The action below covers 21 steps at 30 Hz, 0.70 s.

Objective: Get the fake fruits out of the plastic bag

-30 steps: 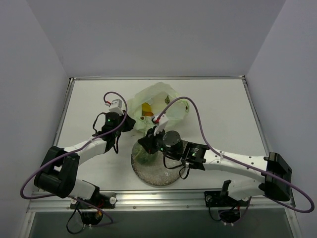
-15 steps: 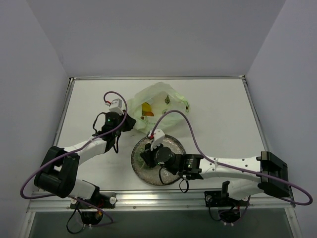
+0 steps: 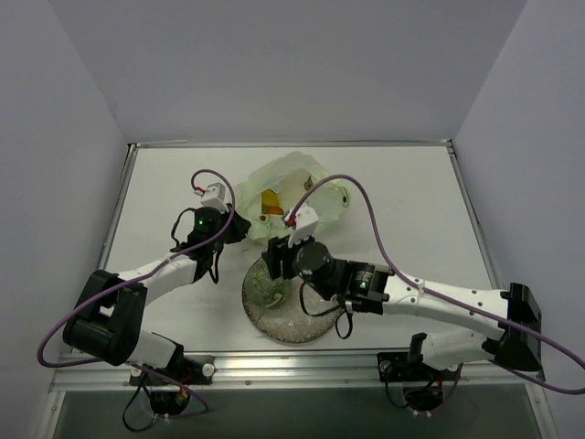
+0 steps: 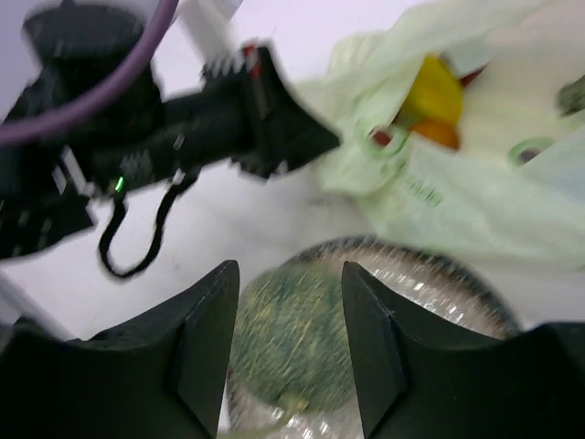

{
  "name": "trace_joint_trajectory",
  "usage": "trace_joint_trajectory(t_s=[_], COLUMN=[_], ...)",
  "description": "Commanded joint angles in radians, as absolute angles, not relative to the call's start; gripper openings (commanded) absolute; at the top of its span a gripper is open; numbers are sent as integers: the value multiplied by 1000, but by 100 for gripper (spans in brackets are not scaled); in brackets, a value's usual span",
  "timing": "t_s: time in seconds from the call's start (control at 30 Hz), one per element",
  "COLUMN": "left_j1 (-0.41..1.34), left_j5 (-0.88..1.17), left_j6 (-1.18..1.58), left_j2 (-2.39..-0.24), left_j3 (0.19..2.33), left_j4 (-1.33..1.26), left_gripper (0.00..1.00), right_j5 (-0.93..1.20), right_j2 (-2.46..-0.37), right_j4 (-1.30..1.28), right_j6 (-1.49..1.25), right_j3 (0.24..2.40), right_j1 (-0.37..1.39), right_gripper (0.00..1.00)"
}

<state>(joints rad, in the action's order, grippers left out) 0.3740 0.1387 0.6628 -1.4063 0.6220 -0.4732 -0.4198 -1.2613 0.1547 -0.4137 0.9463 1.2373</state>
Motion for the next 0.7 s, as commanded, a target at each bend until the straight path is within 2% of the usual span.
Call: trace_joint_trajectory(t_s=[0.0,0.1,0.13,0.17,0.23,0.5,0.67], left_j1=[380,382,382,382,382,382,382], left_j5=[117,101,97,95,97,89,87], left_j6=[670,676,678,678,675,678,680], left_j2=[-1400,-1411,-1413,-1413,-1410,-1437,-1459], left_j3=[624,629,629,629,629,634,649], left_j4=[-497,-486,-486,-488,-486,-482,-466], left_gripper=[2,2,2,2,3,2,2], right_j5=[-404,-403,-403,-431,-449,-321,-319], right_j2=[-1308,-1454,-1497,-1570,-1630,-1874,-1893], right_j4=[144,152,153,153,172,241,282], right_j6=[-361,-318,-293,-287,-275,-241,-256], right_j3=[1044,1143,1172,1227,1271,1391,1278], right_j1=[1117,1043,1029,1010,996,858,818], right_gripper=[41,23,20,12,6,3,2])
